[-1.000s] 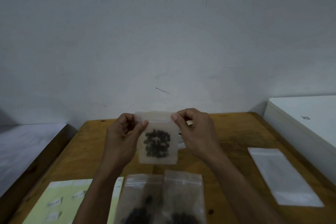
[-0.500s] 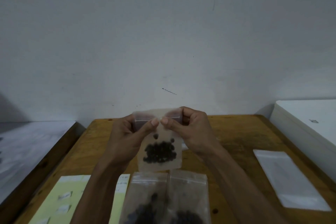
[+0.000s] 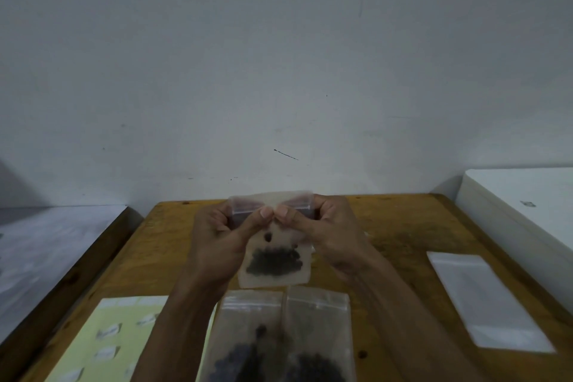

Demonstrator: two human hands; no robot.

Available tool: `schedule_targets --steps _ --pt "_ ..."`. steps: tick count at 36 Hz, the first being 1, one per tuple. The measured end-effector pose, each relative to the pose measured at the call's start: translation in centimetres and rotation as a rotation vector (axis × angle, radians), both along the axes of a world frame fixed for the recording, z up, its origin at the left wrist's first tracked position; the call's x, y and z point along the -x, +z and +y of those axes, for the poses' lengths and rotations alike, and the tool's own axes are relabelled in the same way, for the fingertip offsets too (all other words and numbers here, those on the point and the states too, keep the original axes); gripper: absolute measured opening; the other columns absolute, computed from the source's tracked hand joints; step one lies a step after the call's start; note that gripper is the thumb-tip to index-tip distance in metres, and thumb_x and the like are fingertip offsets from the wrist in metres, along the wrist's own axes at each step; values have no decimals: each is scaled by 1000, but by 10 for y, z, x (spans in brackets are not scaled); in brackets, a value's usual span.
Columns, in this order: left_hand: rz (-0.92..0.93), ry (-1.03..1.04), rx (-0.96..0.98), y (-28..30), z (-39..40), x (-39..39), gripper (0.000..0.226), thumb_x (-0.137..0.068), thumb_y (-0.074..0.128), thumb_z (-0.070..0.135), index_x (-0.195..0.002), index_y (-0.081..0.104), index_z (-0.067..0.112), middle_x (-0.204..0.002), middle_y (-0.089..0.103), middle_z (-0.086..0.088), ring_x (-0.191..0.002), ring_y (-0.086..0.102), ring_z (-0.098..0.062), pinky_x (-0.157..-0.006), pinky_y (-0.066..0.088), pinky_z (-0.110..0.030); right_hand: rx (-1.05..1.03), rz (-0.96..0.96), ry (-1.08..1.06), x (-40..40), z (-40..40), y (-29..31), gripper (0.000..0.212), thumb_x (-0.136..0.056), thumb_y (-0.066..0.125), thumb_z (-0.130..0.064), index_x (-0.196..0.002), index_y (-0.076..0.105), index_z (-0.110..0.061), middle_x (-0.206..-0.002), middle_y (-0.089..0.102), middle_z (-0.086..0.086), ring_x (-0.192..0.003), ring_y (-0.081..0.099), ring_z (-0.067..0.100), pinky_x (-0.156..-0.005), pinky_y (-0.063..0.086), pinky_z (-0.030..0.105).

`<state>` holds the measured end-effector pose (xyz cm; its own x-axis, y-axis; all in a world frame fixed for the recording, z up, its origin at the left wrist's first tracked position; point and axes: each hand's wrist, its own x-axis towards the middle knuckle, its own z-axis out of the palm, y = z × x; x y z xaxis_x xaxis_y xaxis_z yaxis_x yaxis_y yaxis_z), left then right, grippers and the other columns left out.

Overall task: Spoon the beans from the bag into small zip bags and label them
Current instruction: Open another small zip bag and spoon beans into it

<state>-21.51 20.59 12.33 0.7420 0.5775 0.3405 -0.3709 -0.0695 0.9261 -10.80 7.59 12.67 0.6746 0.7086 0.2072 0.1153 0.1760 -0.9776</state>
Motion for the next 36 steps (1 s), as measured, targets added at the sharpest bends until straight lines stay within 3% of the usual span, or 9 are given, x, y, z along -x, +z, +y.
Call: schedule_targets --steps 6,14,17,22,27,33,36 --pt "9 -21 112 -2 3 5 26 -74 72 24 -81 72 -1 -79 73 -14 -73 71 -22 -64 59 -28 -29 61 -67 -4 -7 3 35 -72 78 -29 -90 77 1 -88 76 16 -81 72 27 -81 58 53" --pt "-18 78 84 -4 1 14 26 -72 70 19 -77 68 -6 -65 68 -6 -61 64 -15 -57 55 -24 7 144 -23 6 -12 0 27 -73 74 -30 -88 79 -8 -84 78 8 -75 72 14 -55 53 23" --pt "19 102 76 -4 1 17 29 -69 72 24 -73 70 -4 -66 67 -8 -63 62 -15 -58 55 -26 8 147 -33 7 -14 -1 17 -83 73 -22 -86 79 -7 -86 78 10 -77 72 16 -55 52 25" --pt "128 41 137 -9 9 28 24 -72 72 26 -74 74 3 -73 68 -10 -69 64 -17 -55 57 -31 50 205 15 15 -15 -8 29 -77 73 -30 -90 79 -4 -91 77 11 -80 72 19 -58 56 32" --pt "244 26 200 -20 11 42 25 -77 67 27 -75 78 6 -79 71 -16 -70 67 -22 -56 58 -35 131 288 22 27 -15 -18 15 -88 71 -17 -84 80 -5 -85 77 10 -74 71 22 -62 59 35" --pt "379 46 198 -35 20 60 26 -75 68 25 -78 77 1 -76 72 -16 -68 68 -21 -54 58 -37 191 289 -39 40 -8 -39 15 -84 76 -5 -88 71 9 -81 74 14 -68 70 20 -50 55 26" --pt "446 85 142 -47 24 63 18 -83 70 13 -81 71 -5 -71 67 -13 -67 64 -21 -54 60 -38 293 170 -112 42 -4 -55 13 -82 79 -6 -82 68 2 -79 70 17 -68 67 19 -52 55 26"
